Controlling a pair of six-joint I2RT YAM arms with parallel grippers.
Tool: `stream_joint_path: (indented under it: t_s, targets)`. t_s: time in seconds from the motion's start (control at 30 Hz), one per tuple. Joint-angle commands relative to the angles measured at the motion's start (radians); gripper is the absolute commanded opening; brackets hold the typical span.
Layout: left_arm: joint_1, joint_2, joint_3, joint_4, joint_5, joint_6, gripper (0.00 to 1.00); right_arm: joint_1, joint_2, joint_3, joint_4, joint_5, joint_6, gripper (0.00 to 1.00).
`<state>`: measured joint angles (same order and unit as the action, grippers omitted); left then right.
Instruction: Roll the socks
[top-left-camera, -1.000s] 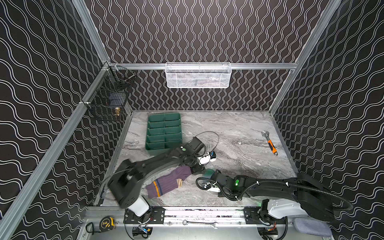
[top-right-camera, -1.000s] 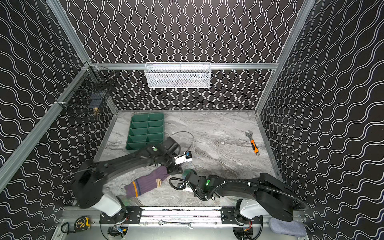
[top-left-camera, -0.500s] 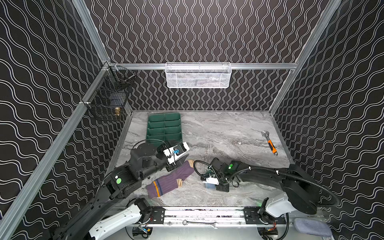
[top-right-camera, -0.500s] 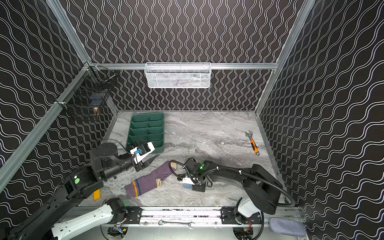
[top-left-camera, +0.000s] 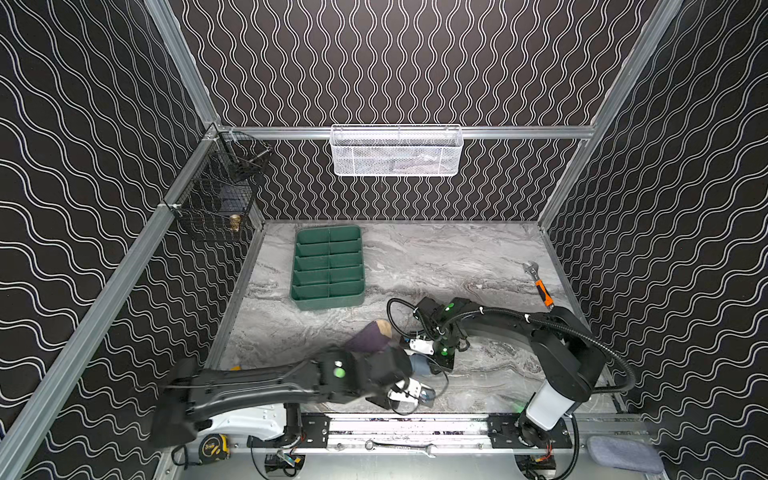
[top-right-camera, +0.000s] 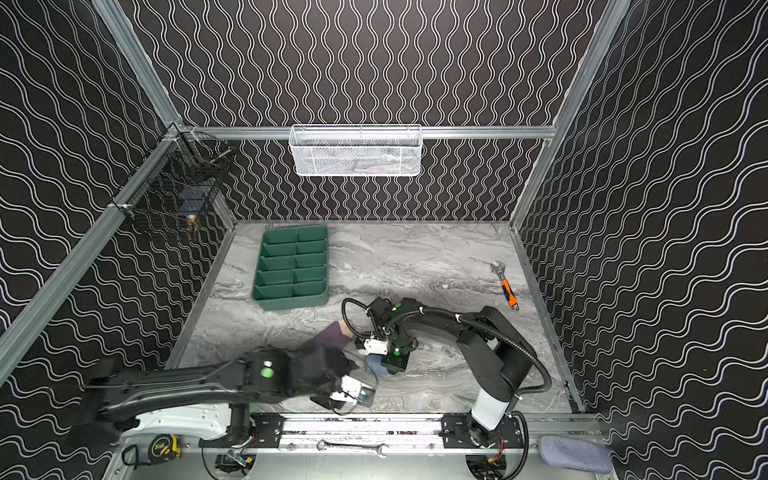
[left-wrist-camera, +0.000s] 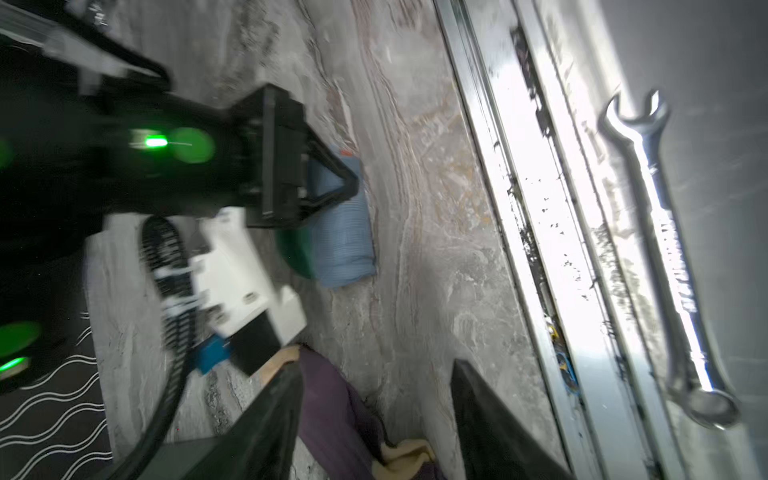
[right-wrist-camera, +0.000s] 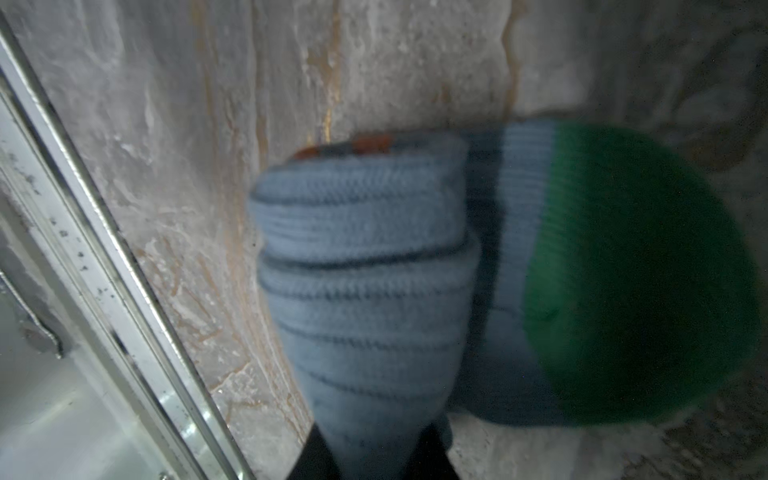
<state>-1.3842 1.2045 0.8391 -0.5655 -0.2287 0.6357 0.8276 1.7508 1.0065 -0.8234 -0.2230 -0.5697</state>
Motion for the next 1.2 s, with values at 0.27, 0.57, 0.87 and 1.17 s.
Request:
stream_joint_path:
  t_s: [0.27, 0.57, 0.87, 1.17]
  targets:
    - [-0.012, 0.338, -0.118, 0.631, -0.226, -0.033, 0.63, -0.03, 0.112, -0.055, 0.229, -0.029, -0.045, 0.0]
    - [0.0, 0.47, -0.127, 0.626, -0.193, -0.103, 0.5, -0.053, 0.101, -0.081, 0.247, -0.036, -0.056, 0.0]
    - [0.03, 0.507, -0.092, 0.521, -0.122, -0.135, 0.01, -0.074, 0.019, -0.096, 0.253, -0.008, -0.041, 0.08]
    - [0.068, 0.532, -0.025, 0.318, 0.054, -0.148, 0.0, -0.09, -0.369, -0.254, 0.505, 0.164, 0.023, 0.67]
